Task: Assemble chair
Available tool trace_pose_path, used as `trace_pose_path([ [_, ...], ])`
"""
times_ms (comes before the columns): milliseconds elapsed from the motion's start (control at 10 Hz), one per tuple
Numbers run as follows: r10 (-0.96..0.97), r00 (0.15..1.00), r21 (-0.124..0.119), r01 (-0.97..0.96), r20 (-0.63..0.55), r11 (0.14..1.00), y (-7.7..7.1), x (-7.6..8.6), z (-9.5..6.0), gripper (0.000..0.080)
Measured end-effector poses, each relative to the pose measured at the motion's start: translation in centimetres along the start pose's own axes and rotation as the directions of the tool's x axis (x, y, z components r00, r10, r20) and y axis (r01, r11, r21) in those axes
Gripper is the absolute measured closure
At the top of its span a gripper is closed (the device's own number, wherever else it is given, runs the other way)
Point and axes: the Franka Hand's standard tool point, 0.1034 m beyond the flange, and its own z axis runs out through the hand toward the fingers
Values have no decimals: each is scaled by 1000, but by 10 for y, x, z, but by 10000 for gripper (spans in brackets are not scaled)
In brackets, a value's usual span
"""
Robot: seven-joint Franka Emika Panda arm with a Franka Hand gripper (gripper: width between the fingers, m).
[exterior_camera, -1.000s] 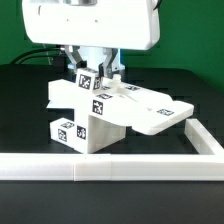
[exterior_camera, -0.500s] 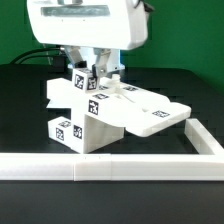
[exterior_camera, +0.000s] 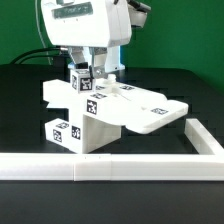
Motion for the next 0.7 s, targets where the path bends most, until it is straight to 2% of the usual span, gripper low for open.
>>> trace_pose_path([
  [100,-2,1000,1,2,0,1000,-1,0,-1,244],
  [200,-75,997,-4,75,15,997,-5,-2,-7,180],
  [400,-146,989,0,146,14,989,-6,-1,-8,155],
  [700,-422,906,-1,423,10,906,-6,0,-8,151],
])
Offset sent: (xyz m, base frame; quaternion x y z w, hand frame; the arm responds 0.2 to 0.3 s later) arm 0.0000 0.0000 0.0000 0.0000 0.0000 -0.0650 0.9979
